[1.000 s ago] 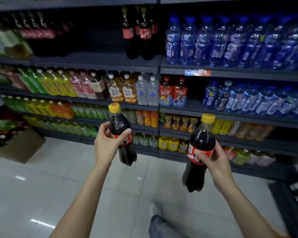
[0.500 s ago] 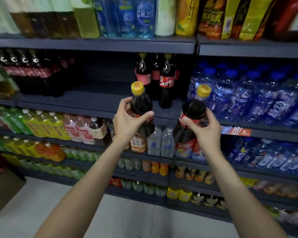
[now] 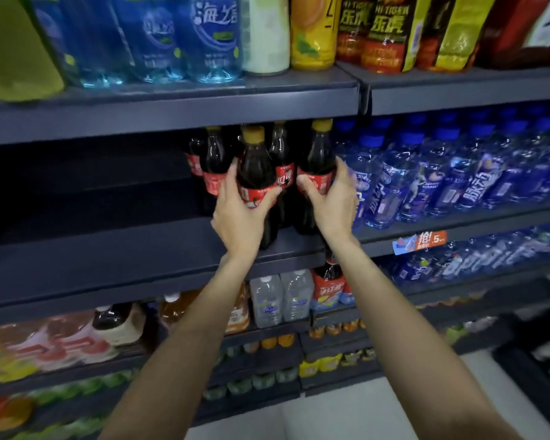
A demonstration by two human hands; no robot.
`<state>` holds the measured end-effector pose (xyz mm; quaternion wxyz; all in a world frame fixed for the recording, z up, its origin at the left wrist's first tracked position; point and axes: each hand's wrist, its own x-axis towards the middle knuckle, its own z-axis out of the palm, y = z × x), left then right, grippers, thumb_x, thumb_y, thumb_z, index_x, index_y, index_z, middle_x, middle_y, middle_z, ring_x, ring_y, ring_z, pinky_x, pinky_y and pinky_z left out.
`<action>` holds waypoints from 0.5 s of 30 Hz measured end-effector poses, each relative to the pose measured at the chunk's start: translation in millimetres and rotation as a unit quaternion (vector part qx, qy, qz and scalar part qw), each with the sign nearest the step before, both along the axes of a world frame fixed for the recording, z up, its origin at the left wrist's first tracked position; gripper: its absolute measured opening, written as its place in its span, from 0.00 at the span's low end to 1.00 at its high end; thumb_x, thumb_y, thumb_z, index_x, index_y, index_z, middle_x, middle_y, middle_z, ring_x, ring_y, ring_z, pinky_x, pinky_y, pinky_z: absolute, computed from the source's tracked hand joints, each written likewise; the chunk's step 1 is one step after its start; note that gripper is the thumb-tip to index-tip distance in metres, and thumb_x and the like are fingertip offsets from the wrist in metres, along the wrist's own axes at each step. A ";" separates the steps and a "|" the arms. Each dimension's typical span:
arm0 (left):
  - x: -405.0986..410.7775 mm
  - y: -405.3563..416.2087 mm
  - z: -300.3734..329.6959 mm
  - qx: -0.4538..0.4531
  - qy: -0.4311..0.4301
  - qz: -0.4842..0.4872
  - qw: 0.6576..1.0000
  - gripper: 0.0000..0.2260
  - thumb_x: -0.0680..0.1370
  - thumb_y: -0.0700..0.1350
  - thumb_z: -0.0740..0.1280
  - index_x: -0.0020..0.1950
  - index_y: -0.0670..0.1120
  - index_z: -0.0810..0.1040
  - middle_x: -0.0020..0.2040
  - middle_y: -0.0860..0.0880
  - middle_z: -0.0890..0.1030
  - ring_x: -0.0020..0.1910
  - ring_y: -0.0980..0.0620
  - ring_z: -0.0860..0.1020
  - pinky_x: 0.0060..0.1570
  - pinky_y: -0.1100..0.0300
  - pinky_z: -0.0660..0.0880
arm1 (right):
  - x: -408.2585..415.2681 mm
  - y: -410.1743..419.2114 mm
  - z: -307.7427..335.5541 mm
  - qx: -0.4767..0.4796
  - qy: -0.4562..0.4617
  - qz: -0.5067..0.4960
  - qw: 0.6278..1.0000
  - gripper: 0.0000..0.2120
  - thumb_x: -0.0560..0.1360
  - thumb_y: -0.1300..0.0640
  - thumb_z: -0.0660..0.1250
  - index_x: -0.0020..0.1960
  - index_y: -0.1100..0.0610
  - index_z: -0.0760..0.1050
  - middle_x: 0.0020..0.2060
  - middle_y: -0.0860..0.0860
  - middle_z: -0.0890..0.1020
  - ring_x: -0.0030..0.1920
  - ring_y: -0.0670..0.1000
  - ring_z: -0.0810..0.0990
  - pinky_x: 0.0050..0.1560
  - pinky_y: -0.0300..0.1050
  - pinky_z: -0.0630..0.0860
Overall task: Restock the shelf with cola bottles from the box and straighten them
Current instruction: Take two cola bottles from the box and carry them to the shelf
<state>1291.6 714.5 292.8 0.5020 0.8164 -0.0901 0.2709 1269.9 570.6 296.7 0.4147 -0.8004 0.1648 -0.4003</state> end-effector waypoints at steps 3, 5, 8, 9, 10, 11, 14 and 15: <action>1.6 3.6 -21.6 0.067 -0.060 -0.014 0.996 0.42 0.69 0.55 0.74 0.76 0.48 0.56 0.71 0.45 0.66 0.69 0.48 0.65 0.55 0.55 0.72 | -1.0 5.5 -16.4 -0.058 0.070 -0.007 0.996 0.40 0.74 0.51 0.70 0.77 0.56 0.51 0.68 0.58 0.67 0.67 0.57 0.68 0.60 0.51 0.69; 0.4 7.5 -38.8 0.090 -0.084 -0.023 0.992 0.43 0.69 0.48 0.76 0.76 0.50 0.53 0.70 0.42 0.65 0.67 0.47 0.66 0.51 0.60 0.72 | -7.6 10.1 -34.5 -0.096 0.131 -0.028 0.986 0.44 0.74 0.55 0.70 0.78 0.53 0.43 0.66 0.58 0.67 0.63 0.58 0.70 0.56 0.52 0.71; 2.2 14.2 -57.8 0.086 -0.060 -0.044 0.993 0.43 0.70 0.46 0.75 0.76 0.53 0.52 0.67 0.43 0.67 0.63 0.46 0.71 0.47 0.56 0.79 | -13.1 16.6 -51.6 -0.091 0.147 -0.053 0.984 0.46 0.74 0.58 0.69 0.77 0.49 0.39 0.58 0.57 0.72 0.57 0.59 0.74 0.52 0.53 0.72; 2.5 16.2 -61.9 0.083 -0.047 -0.049 0.994 0.42 0.70 0.46 0.75 0.76 0.53 0.52 0.66 0.44 0.68 0.62 0.46 0.72 0.46 0.54 0.79 | -12.1 17.5 -52.8 -0.086 0.146 -0.060 0.984 0.45 0.74 0.59 0.69 0.77 0.49 0.39 0.56 0.57 0.73 0.56 0.58 0.75 0.52 0.53 0.72; 2.2 17.8 -64.5 0.078 -0.036 -0.054 0.995 0.42 0.70 0.46 0.75 0.76 0.52 0.53 0.66 0.45 0.68 0.61 0.47 0.73 0.46 0.53 0.79 | -10.1 17.7 -53.3 -0.079 0.146 -0.063 0.984 0.45 0.75 0.59 0.68 0.77 0.49 0.40 0.56 0.57 0.74 0.56 0.58 0.76 0.52 0.52 0.72; 1.8 19.3 -65.6 0.072 -0.026 -0.061 0.995 0.41 0.70 0.46 0.75 0.76 0.52 0.53 0.65 0.45 0.69 0.60 0.49 0.73 0.47 0.54 0.79 | -7.3 17.8 -52.4 -0.071 0.146 -0.064 0.985 0.43 0.75 0.60 0.67 0.77 0.49 0.40 0.56 0.57 0.74 0.55 0.58 0.76 0.52 0.52 0.72; -0.2 20.7 -65.1 0.047 -0.011 -0.082 0.995 0.39 0.72 0.44 0.73 0.76 0.49 0.55 0.65 0.46 0.70 0.60 0.52 0.73 0.48 0.59 0.76 | -1.2 18.1 -51.4 -0.057 0.148 -0.063 0.985 0.40 0.77 0.63 0.65 0.78 0.51 0.42 0.60 0.57 0.72 0.54 0.57 0.77 0.50 0.48 0.70; -1.7 21.0 -63.6 0.038 -0.009 -0.086 0.995 0.38 0.72 0.43 0.73 0.76 0.48 0.55 0.65 0.45 0.70 0.60 0.52 0.72 0.48 0.60 0.75 | -0.3 17.9 -51.5 -0.053 0.150 -0.058 0.986 0.40 0.77 0.63 0.64 0.78 0.52 0.42 0.61 0.57 0.71 0.55 0.57 0.76 0.49 0.46 0.69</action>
